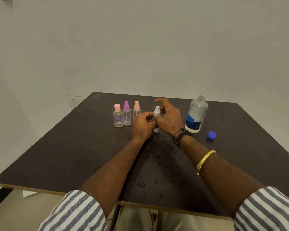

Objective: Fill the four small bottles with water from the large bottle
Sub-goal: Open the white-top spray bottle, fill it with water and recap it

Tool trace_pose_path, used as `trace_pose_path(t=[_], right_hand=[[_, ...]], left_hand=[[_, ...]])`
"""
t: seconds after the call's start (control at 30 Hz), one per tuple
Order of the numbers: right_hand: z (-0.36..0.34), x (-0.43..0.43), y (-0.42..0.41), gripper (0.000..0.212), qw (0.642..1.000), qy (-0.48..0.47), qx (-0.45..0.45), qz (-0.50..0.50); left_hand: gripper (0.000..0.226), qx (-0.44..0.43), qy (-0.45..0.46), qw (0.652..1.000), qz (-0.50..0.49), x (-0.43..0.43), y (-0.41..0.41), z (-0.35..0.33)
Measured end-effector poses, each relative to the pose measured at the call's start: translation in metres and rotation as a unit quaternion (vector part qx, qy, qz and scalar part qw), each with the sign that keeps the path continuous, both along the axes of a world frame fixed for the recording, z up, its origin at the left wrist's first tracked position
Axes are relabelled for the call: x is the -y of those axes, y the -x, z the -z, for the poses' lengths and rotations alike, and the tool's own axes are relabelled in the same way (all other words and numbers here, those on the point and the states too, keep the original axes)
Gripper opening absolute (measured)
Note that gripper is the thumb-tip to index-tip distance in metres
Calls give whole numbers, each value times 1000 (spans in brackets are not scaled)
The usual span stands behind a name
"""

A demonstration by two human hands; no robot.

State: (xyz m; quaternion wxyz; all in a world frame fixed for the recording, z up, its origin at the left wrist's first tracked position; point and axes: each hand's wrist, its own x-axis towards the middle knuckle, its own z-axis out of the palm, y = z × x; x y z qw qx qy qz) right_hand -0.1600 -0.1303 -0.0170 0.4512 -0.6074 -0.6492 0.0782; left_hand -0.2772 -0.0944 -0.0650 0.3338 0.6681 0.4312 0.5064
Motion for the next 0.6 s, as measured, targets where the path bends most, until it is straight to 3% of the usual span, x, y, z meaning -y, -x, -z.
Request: trace_pose_path(t=[0.1,0.23,0.6], right_hand=[[0,-2,3,63,1000,12,22,19],[-2,-3,4,53,999,5,5,51],[-6,3,3,59,1000,18,-8,0]], left_hand=[[24,-14,-14,1000,-5,1,1,-1],[21,-9,0,1000,-3,1,1,0],[30,-1,3,1000,1,-2,1,1]])
